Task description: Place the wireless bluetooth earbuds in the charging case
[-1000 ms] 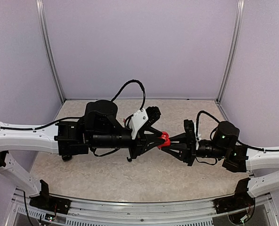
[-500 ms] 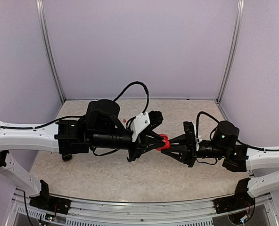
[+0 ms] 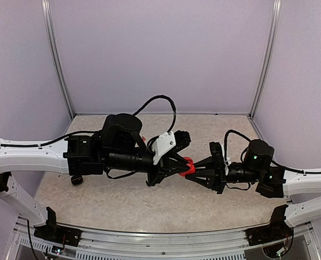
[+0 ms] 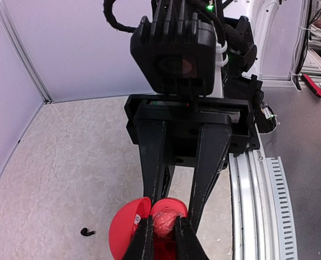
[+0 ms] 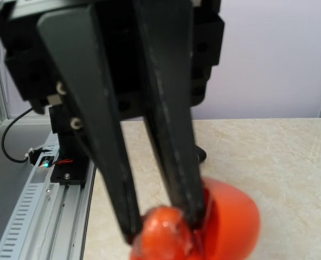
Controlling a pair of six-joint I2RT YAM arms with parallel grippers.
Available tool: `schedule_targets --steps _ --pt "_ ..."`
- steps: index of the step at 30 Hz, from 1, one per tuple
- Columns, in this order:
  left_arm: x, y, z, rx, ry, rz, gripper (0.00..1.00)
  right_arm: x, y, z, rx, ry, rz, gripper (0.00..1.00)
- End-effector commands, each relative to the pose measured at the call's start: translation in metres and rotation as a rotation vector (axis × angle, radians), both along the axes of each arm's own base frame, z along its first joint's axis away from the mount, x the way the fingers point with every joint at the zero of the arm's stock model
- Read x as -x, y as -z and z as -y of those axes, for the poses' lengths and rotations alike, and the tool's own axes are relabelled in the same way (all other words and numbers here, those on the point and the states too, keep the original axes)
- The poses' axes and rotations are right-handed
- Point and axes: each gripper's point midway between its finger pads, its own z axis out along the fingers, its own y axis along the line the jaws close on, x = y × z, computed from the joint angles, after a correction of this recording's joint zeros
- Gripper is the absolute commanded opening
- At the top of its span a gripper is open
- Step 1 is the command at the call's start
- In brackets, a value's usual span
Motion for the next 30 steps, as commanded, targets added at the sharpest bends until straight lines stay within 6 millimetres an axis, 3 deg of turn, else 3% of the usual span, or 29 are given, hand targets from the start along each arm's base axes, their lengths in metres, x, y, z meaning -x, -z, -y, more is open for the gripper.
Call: schedule_targets --steps 1,4,8,14,16,20,24,30 --pt "0.002 0.014 0.000 -0.043 -0.006 0.006 0.14 0.005 -0.030 0.002 -0.093 -0.010 0.062 0.00" --pt "0.001 -0.003 -0.005 0.003 -0.022 0.028 0.19 0.003 -0.029 0.004 -0.098 0.006 0.055 0.00" --pt "-0.001 -0.026 -0.013 0.067 -0.053 0.059 0.37 0.002 -0.024 0.006 -0.095 0.018 0.044 0.00" --pt "0.001 -0.074 -0.030 0.209 -0.098 0.108 0.48 0.000 -0.013 0.005 -0.080 0.026 0.027 0.00" --pt "-0.006 -0.081 -0.039 0.246 -0.134 0.093 0.56 0.000 -0.011 0.005 -0.079 0.028 0.024 0.00" --pt "-0.065 -0.081 -0.070 0.291 -0.354 -0.007 0.62 -0.003 -0.012 0.008 -0.085 0.045 0.019 0.00" --pt "-0.142 -0.056 -0.105 0.280 -0.602 -0.166 0.63 -0.009 -0.015 0.016 -0.099 0.080 0.012 0.00" --pt "-0.238 0.024 -0.146 0.167 -0.887 -0.386 0.60 -0.016 -0.015 0.027 -0.102 0.127 0.004 0.00"
